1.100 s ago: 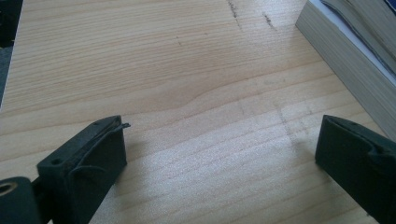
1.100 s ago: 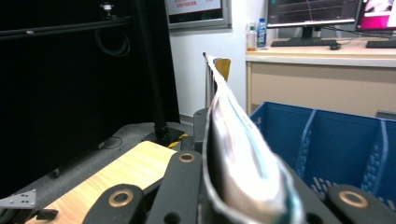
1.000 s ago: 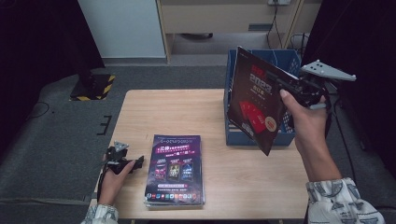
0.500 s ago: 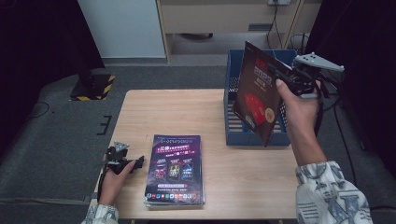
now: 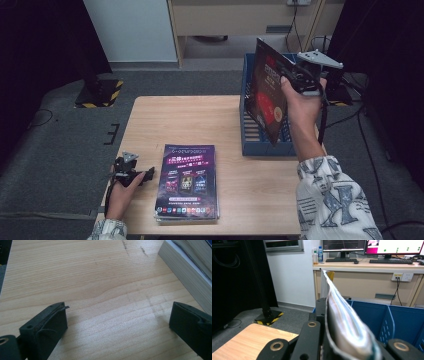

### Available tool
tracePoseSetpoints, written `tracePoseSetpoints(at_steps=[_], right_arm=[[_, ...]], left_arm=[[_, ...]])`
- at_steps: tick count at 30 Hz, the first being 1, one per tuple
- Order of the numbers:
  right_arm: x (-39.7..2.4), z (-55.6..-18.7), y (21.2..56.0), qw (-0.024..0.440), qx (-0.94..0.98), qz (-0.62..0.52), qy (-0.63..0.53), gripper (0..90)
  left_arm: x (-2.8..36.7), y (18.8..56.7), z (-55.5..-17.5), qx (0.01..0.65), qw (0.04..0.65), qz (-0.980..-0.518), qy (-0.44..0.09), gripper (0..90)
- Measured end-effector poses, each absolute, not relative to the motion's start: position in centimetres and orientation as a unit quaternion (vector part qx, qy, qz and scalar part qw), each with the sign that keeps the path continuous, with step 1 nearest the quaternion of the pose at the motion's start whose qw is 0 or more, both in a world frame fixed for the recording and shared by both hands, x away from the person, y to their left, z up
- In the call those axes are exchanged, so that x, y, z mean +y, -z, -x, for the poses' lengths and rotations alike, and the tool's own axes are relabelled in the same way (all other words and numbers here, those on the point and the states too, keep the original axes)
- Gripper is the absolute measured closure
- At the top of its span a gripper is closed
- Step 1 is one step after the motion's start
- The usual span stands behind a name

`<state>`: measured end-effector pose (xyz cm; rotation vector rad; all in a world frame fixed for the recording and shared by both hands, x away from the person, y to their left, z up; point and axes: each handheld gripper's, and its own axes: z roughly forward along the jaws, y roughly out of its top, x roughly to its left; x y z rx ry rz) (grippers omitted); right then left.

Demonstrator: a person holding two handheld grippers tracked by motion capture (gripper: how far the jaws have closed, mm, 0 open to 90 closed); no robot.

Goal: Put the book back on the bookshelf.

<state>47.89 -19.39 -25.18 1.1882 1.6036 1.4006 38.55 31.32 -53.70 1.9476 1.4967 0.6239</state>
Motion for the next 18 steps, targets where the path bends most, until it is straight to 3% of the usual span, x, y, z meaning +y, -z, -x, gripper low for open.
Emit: tracePoseSetpoints(at_steps=[18], right_arm=[[-17.4,-50.4,27.3,0.374,0.597,-0.464,-0.537,86.9]], left_arm=[[31.3,53.7,-38.5,0.563,0.3,-0.734,-0.235,0.5]])
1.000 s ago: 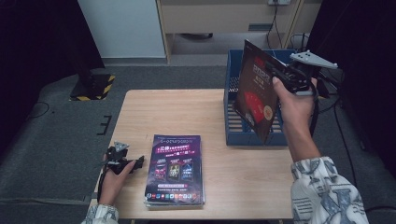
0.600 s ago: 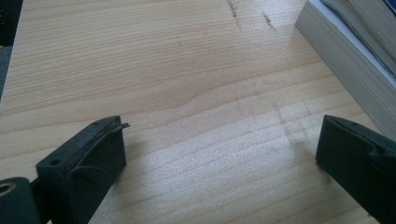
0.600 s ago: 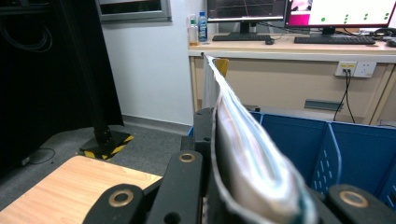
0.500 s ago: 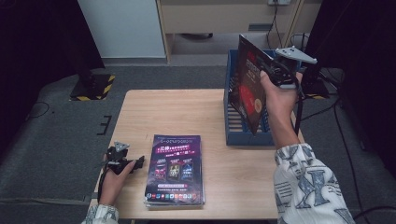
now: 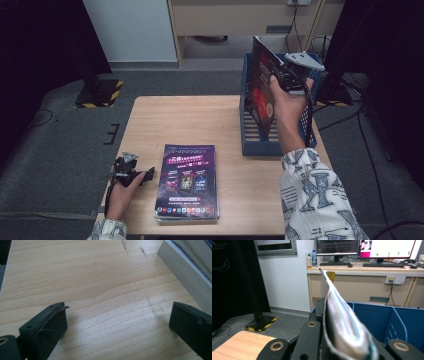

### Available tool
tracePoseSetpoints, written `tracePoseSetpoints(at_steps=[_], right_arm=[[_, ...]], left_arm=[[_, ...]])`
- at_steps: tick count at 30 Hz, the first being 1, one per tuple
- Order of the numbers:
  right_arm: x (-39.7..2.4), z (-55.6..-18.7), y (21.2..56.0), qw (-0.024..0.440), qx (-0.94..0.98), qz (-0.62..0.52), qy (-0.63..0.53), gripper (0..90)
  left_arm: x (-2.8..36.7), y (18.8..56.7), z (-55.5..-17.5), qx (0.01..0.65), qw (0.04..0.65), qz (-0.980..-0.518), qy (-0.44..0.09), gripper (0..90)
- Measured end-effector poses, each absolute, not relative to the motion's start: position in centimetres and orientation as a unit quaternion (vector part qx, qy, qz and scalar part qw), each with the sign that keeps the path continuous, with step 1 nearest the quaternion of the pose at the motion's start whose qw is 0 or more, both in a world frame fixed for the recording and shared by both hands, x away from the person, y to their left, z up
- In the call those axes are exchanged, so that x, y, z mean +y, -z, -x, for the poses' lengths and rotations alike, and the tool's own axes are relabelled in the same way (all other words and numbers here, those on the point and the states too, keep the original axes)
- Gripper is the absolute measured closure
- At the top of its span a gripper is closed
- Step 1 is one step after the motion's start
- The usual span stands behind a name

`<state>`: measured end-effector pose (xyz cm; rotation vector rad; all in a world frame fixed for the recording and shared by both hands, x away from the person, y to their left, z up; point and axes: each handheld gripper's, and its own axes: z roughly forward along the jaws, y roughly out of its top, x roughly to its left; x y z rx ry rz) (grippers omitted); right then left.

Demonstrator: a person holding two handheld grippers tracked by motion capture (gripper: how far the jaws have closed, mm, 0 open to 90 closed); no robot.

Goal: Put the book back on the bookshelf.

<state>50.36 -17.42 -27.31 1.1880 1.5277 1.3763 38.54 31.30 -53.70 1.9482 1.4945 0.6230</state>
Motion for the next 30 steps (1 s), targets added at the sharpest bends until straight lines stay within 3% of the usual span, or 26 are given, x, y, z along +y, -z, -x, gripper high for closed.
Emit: tracePoseSetpoints(at_steps=[15,30], right_arm=[[-16.6,-51.7,30.5,0.397,0.583,-0.462,-0.537,86.9],[-15.3,-51.8,34.3,0.388,0.593,-0.465,-0.531,86.7]], left_arm=[[31.3,53.7,-38.5,0.562,0.3,-0.735,-0.233,0.4],[31.2,53.7,-38.6,0.558,0.299,-0.739,-0.231,0.4]])
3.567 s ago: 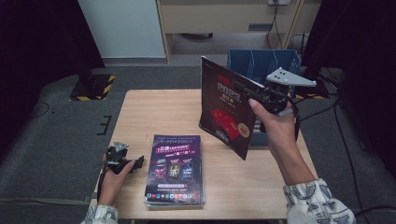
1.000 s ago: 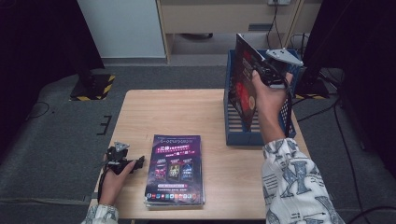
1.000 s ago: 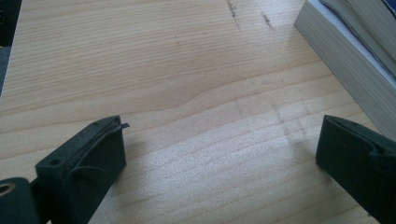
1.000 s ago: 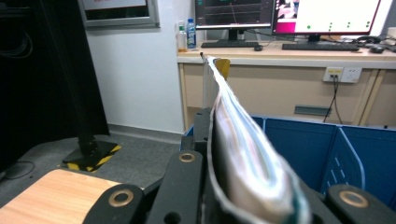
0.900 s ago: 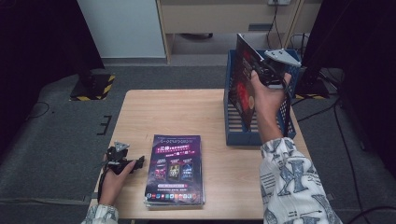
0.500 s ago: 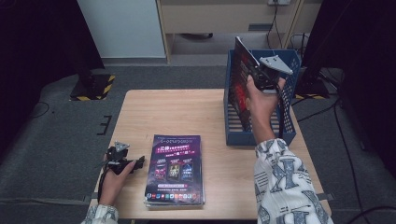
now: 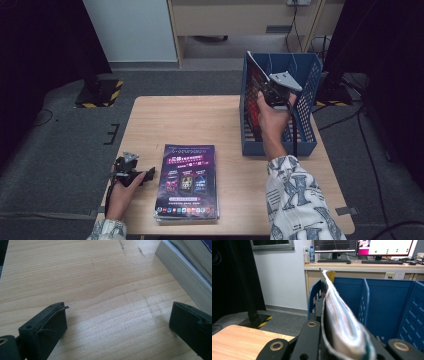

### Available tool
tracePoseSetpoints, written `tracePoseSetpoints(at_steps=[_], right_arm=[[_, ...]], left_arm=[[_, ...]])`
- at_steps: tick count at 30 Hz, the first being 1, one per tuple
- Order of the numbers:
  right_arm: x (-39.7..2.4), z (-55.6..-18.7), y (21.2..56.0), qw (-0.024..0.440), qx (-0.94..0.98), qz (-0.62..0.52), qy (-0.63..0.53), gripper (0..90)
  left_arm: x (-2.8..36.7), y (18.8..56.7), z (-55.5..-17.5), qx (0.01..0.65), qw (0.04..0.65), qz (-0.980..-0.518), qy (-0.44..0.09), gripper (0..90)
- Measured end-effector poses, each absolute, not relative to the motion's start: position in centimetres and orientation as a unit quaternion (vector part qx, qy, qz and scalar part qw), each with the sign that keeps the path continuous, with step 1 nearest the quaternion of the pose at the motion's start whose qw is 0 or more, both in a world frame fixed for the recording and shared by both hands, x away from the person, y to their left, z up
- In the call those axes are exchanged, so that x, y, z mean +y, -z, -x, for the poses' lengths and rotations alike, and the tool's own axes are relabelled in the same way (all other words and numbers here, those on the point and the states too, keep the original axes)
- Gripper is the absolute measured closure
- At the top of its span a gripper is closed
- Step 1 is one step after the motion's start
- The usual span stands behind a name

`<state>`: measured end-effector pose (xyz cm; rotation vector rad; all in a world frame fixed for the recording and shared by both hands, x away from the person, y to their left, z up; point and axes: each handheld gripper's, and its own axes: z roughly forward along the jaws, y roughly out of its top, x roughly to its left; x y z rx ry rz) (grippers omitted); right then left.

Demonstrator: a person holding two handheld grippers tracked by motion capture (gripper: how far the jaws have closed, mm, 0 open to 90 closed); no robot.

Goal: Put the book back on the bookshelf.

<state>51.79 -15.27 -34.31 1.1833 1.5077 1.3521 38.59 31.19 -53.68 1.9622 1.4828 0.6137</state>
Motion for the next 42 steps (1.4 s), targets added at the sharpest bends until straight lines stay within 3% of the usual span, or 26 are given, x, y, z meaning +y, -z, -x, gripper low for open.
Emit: tracePoseSetpoints(at_steps=[18,28,32,42], right_arm=[[-14.9,-49.8,36.8,0.375,0.6,-0.459,-0.538,85.7],[-14.6,-49.8,37.1,0.361,0.604,-0.464,-0.538,79.6],[-14.4,-50.0,37.1,0.362,0.604,-0.469,-0.533,86.5],[-14.3,-50.9,35.7,0.402,0.596,-0.474,-0.508,87.1]], left_arm=[[31.0,53.7,-38.6,0.555,0.3,-0.741,-0.23,0.4],[31.0,53.7,-38.6,0.555,0.3,-0.741,-0.23,0.3],[31.0,53.7,-38.6,0.554,0.299,-0.742,-0.229,0.3],[31.0,53.7,-38.6,0.554,0.3,-0.742,-0.229,0.2]])
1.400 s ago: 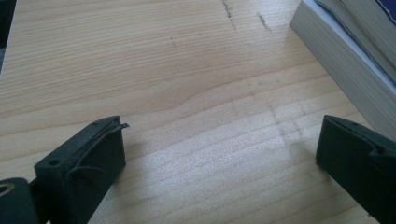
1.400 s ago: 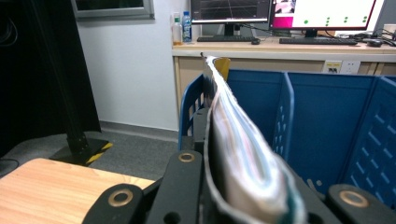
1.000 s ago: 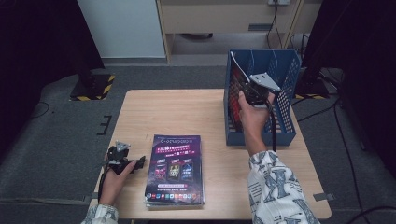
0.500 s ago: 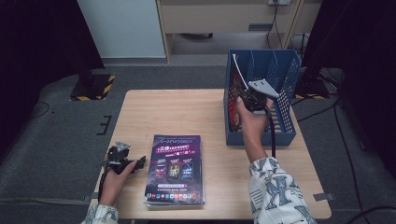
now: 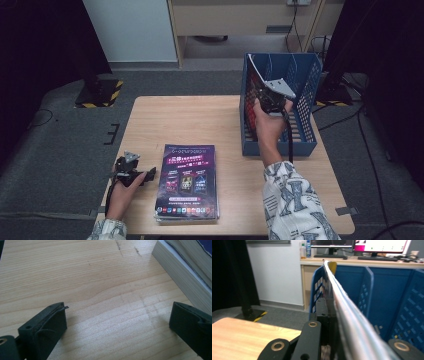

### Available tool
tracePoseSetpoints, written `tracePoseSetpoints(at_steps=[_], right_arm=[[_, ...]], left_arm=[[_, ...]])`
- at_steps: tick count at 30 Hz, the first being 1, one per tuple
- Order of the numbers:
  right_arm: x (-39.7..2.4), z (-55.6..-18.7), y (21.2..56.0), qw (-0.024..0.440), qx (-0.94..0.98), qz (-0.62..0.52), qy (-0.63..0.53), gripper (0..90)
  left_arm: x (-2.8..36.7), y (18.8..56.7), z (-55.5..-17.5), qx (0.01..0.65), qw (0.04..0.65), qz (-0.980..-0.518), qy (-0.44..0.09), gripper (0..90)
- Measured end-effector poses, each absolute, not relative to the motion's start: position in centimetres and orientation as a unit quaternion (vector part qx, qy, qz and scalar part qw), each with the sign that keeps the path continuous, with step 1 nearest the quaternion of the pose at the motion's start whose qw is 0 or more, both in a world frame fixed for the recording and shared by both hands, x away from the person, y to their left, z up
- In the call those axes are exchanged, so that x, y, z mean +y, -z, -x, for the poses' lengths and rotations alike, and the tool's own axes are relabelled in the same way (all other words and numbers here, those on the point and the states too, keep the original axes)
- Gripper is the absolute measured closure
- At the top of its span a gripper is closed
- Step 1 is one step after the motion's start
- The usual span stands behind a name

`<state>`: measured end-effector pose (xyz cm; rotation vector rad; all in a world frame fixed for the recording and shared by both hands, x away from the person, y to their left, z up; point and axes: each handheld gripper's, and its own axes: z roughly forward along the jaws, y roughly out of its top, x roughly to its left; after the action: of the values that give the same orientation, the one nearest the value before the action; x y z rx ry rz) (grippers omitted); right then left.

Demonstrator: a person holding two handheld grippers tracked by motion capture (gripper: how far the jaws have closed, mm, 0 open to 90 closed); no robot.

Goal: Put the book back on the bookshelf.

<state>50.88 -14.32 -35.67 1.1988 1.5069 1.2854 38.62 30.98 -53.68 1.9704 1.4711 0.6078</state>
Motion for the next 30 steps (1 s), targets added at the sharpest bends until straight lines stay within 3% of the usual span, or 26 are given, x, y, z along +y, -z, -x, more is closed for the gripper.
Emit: tracePoseSetpoints(at_steps=[8,25,27,30], right_arm=[[-13.7,-52.1,35.8,0.429,0.593,-0.479,-0.485,87.1],[-11.6,-52.2,37.1,0.435,0.61,-0.466,-0.47,85.5],[-11.6,-52.2,37.1,0.431,0.612,-0.464,-0.475,83.5],[-11.5,-52.0,37.0,0.428,0.611,-0.46,-0.482,72.3]], left_arm=[[31.0,53.7,-38.6,0.553,0.3,-0.743,-0.228,0.1],[30.9,53.7,-38.6,0.553,0.301,-0.743,-0.228,0.1],[30.9,53.7,-38.6,0.553,0.3,-0.743,-0.228,0.1],[30.9,53.7,-38.6,0.553,0.3,-0.743,-0.228,0.1]])
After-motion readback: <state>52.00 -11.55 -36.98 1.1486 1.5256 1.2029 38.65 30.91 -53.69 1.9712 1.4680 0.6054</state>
